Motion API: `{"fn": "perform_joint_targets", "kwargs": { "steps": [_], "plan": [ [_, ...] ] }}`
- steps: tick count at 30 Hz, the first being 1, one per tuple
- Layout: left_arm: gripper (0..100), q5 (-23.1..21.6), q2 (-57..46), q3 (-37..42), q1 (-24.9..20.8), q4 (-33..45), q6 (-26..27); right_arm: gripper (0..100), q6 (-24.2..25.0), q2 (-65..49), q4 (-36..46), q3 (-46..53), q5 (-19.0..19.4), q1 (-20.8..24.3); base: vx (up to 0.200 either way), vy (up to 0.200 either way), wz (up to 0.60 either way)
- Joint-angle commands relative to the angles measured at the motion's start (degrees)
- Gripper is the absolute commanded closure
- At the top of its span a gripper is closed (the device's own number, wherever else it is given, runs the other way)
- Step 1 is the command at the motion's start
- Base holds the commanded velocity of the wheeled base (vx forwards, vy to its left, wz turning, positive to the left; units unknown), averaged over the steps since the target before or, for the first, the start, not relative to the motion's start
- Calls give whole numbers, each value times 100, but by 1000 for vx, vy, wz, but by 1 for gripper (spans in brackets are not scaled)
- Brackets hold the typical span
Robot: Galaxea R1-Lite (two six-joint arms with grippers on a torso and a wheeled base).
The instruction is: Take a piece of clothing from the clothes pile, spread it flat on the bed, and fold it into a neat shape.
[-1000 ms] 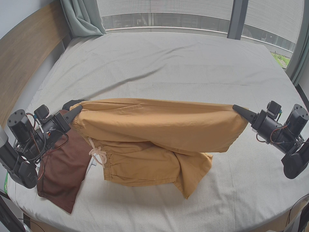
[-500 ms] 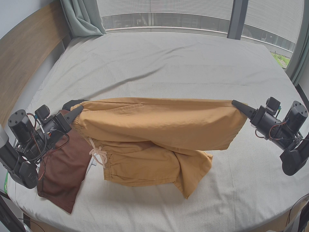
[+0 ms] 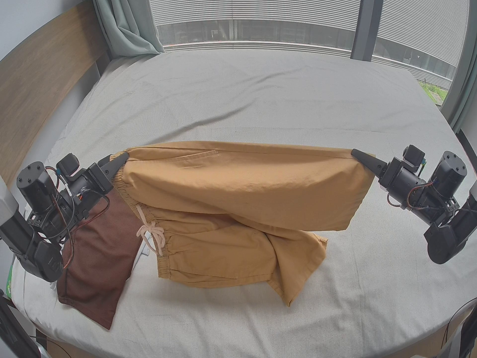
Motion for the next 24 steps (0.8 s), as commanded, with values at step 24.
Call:
{"fn": "perform_joint_targets", "kwargs": {
  "steps": [24],
  "plan": [
    [100,252,830,-779,-47,-1,-43,100,25,963,-3,-1111,-17,-38,0,0,0]
  ]
}}
